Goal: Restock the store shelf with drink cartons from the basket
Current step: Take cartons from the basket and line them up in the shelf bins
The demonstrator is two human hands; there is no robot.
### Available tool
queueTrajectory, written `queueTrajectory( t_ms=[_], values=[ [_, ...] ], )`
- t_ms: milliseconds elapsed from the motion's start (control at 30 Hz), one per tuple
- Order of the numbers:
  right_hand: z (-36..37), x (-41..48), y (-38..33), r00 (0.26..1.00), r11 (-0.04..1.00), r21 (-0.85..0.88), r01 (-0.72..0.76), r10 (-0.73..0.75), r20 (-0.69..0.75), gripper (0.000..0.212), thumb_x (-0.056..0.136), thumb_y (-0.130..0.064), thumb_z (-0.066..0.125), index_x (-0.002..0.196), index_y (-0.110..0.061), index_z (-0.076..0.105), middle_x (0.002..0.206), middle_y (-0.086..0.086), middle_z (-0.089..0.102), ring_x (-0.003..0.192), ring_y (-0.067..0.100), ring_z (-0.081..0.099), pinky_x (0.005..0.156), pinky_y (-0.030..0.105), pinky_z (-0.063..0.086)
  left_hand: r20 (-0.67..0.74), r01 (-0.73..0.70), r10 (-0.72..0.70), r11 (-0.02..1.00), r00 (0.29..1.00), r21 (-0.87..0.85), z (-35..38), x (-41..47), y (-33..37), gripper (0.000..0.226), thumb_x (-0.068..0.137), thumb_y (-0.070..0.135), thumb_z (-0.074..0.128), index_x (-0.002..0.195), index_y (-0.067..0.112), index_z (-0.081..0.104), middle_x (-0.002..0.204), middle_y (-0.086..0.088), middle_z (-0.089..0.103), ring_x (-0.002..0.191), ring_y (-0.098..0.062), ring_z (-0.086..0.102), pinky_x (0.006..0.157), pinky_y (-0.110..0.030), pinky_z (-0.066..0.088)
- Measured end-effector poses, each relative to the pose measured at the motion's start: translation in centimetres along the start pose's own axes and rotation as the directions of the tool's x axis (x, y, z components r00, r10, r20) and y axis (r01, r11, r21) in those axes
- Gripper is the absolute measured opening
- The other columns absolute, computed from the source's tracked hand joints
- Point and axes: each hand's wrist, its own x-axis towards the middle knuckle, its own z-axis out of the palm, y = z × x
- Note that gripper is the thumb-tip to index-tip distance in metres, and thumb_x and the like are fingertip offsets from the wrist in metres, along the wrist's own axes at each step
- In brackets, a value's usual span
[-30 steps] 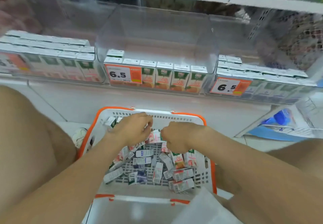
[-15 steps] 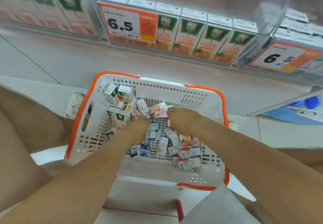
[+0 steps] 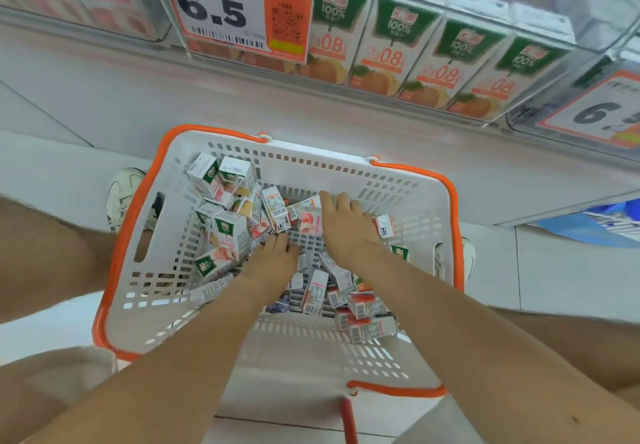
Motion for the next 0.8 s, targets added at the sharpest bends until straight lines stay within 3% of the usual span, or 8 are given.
queueTrajectory(
  t_ms=[133,200,300,367,533,600,700,800],
  values=[
    [0.9,0.4,-0.2,0.998,0.996,-0.084,-0.026,0.030,0.046,0.064,0.092,-0.027,0.074,0.145,-0.010,0.041,0.139,0.019,0.036,0.131,0.039,0.039,0.105,0.052,0.045,-0.049,0.014,-0.015,1.000,0.999,-0.021,-0.2,-0.1,0.0,0.073,0.093,0.018,0.072,0.151,0.012,0.028,0.142,-0.016,0.040,0.130,-0.038,0.044,0.108,-0.047,0.040],
    [1.0,0.3,-0.1,0.999,0.998,-0.067,0.018,-0.016,0.032,0.058,0.092,-0.021,0.073,0.142,-0.009,0.045,0.139,0.017,0.042,0.132,0.037,0.042,0.106,0.050,0.044,-0.002,0.025,-0.025,0.996,1.000,-0.086,-0.7,-0.3,0.2,0.066,0.096,0.019,0.071,0.147,0.012,0.029,0.142,-0.015,0.046,0.129,-0.037,0.051,0.105,-0.047,0.041],
    [0.2,0.6,0.4,0.997,0.996,0.060,0.068,-0.067,-0.025,0.044,0.091,-0.009,0.069,0.132,-0.008,0.052,0.128,0.014,0.056,0.122,0.034,0.055,0.090,0.043,0.050,0.024,0.038,-0.035,0.988,0.999,-0.149,-1.8,-0.6,0.2,0.061,0.097,0.026,0.073,0.142,0.012,0.035,0.141,-0.012,0.054,0.131,-0.034,0.052,0.104,-0.048,0.042],
    [-0.1,0.8,0.9,0.993,0.986,0.124,0.110,-0.114,0.026,0.036,0.094,-0.006,0.062,0.128,-0.009,0.052,0.120,0.015,0.060,0.109,0.036,0.062,0.078,0.041,0.051,-0.001,0.036,-0.036,0.986,0.999,-0.164,-2.5,-1.1,0.0,0.058,0.094,0.030,0.076,0.137,0.013,0.041,0.139,-0.010,0.055,0.131,-0.033,0.051,0.104,-0.047,0.042],
    [0.2,0.0,0.7,0.968,0.973,0.144,0.179,-0.200,0.152,0.067,0.093,-0.005,0.061,0.149,-0.024,0.028,0.125,0.008,0.061,0.099,0.034,0.063,0.086,0.062,0.054,-0.086,0.055,-0.079,0.966,0.993,-0.252,-2.3,-3.3,-1.4,0.052,0.088,0.040,0.074,0.124,0.016,0.046,0.128,-0.007,0.060,0.119,-0.031,0.058,0.091,-0.043,0.048],
    [0.6,-0.3,0.1,0.956,0.970,0.060,0.235,-0.242,0.165,0.073,0.094,-0.006,0.063,0.154,-0.026,0.026,0.137,0.006,0.057,0.111,0.034,0.061,0.090,0.062,0.051,-0.077,0.086,-0.115,0.948,0.990,-0.307,-2.3,-4.0,-2.2,0.057,0.082,0.042,0.076,0.127,0.017,0.049,0.126,-0.005,0.062,0.112,-0.030,0.062,0.083,-0.039,0.049],
    [1.4,-0.6,-0.9,0.957,0.951,-0.136,0.279,-0.264,0.118,0.067,0.098,-0.017,0.068,0.154,-0.014,0.033,0.144,0.010,0.053,0.128,0.032,0.054,0.099,0.053,0.046,-0.029,0.175,-0.224,0.830,0.974,-0.529,-2.7,-4.9,-3.4,0.059,0.084,0.042,0.074,0.134,0.022,0.051,0.110,-0.001,0.067,0.099,-0.027,0.066,0.082,-0.039,0.054],
    [2.1,-0.8,-2.1,0.965,0.943,-0.208,0.261,-0.251,0.076,0.070,0.089,-0.006,0.074,0.148,-0.004,0.035,0.137,0.015,0.058,0.123,0.034,0.056,0.102,0.047,0.044,0.003,0.180,-0.312,0.538,0.950,-0.824,-3.3,-5.2,-4.3,0.050,0.090,0.032,0.075,0.134,0.021,0.054,0.080,0.002,0.052,0.072,-0.017,0.053,0.065,-0.033,0.045]
  ],
)
